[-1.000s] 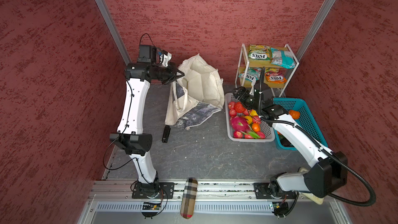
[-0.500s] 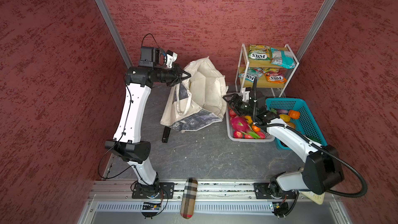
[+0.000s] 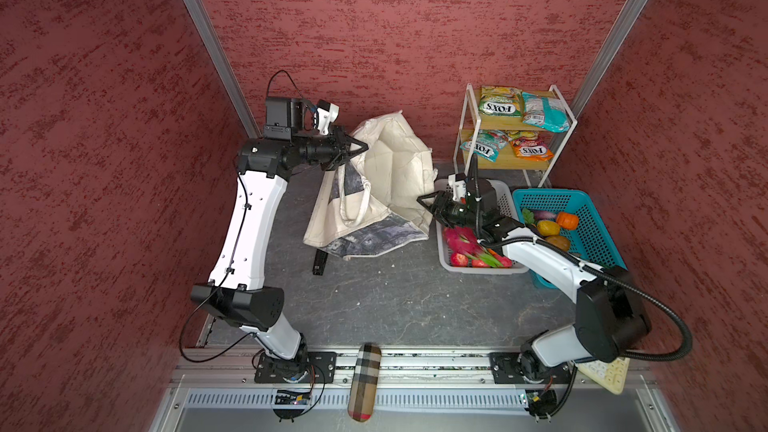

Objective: Place the food into the grocery bag and tie it

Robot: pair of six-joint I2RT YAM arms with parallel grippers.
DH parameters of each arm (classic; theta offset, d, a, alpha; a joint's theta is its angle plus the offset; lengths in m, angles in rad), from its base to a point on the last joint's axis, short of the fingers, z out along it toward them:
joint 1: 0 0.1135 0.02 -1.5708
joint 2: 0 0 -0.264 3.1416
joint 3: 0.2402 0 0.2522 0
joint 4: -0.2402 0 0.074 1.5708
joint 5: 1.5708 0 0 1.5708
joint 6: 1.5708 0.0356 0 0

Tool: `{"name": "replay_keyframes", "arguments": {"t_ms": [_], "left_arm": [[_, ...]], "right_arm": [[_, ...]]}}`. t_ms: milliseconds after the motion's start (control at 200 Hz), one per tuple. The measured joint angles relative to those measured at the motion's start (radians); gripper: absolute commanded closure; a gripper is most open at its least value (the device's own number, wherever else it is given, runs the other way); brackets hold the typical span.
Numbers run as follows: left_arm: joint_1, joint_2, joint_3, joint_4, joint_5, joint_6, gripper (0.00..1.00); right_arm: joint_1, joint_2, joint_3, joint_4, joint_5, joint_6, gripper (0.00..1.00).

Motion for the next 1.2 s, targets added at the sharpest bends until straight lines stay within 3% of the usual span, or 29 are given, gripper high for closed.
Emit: {"name": "replay_keyframes", "arguments": {"t_ms": [100, 230, 426, 832, 1202], "left_arm": [[0.015, -0.042, -0.070, 0.045, 0.020, -0.028, 1.00], [0.042, -0.085, -0.152, 0.092, 0.039, -0.052, 1.00], [0.082, -0.126, -0.245, 0.079, 0.013, -0.022, 1.00], [0.074, -0.248, -0.529, -0.103, -0.346, 0.139, 1.00], [0.005, -0.254, -0.579, -0.273, -0.682, 0.200, 1.00]], "right_arm": [[0.009, 0.012, 0.000, 0.000, 0.000, -0.003, 0.63], [0.016, 0.024, 0.004, -0.013, 0.002, -0.019, 1.00], [0.025, -0.008, 0.107, -0.219, 0.101, -0.103, 1.00], [0.031, -0.021, 0.620, -0.883, 0.405, -0.317, 1.00], [0.085, 0.131, 0.706, -1.202, 0.496, -0.380, 1.00]]}}
